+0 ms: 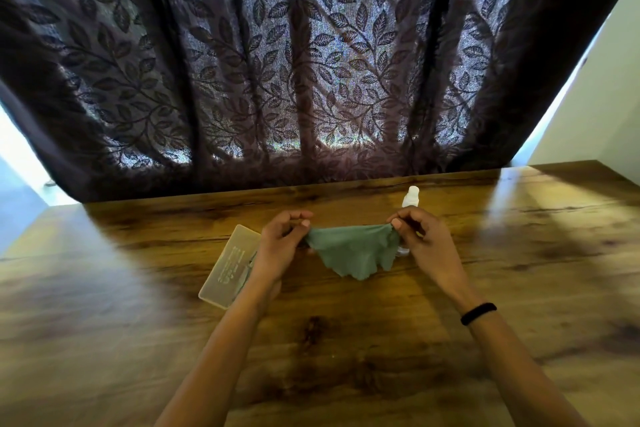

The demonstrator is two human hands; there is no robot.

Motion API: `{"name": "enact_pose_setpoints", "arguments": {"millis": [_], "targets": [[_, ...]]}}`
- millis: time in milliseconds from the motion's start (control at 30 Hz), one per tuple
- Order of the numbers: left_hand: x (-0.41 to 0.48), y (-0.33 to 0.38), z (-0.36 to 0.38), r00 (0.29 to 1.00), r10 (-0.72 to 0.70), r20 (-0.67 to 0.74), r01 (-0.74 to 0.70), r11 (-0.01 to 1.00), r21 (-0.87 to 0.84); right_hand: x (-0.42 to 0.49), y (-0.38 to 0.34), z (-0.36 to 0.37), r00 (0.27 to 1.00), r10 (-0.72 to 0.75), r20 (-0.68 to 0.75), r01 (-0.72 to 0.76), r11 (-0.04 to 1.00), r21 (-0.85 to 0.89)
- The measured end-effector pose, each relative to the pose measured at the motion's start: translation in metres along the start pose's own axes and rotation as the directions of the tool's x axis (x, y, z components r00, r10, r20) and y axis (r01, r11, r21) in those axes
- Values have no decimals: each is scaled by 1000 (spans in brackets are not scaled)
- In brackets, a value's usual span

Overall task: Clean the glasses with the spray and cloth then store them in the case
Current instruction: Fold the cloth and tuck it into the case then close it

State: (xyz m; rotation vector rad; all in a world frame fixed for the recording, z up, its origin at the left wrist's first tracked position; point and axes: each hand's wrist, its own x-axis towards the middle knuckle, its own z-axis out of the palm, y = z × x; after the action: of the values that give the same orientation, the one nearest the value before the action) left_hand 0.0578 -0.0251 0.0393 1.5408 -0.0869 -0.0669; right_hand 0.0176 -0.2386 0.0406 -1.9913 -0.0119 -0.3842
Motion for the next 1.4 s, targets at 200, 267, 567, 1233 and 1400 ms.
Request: {"name": "enact_pose_setpoints", "arguments": {"millis": [200,267,567,1233,1400], "targets": [[-2,5,0,996,-54,69,62,991,-120,0,3,3,996,-27,-81,27,1000,-5],[-2,5,4,993,-67,97,79,989,-124,0,4,9,996,2,-95,-1,1000,16],[-7,8,22,992,-62,111,78,987,-139,-20,1,66,984,-54,167,53,999,12],[-3,30,-3,995,88,46,-97,965,242,8,-1,36,998,-5,59,6,1000,-22],[-5,31,-2,996,60,70,-73,979,190,1,12,69,949,112,293,-104,994,-44]]}}
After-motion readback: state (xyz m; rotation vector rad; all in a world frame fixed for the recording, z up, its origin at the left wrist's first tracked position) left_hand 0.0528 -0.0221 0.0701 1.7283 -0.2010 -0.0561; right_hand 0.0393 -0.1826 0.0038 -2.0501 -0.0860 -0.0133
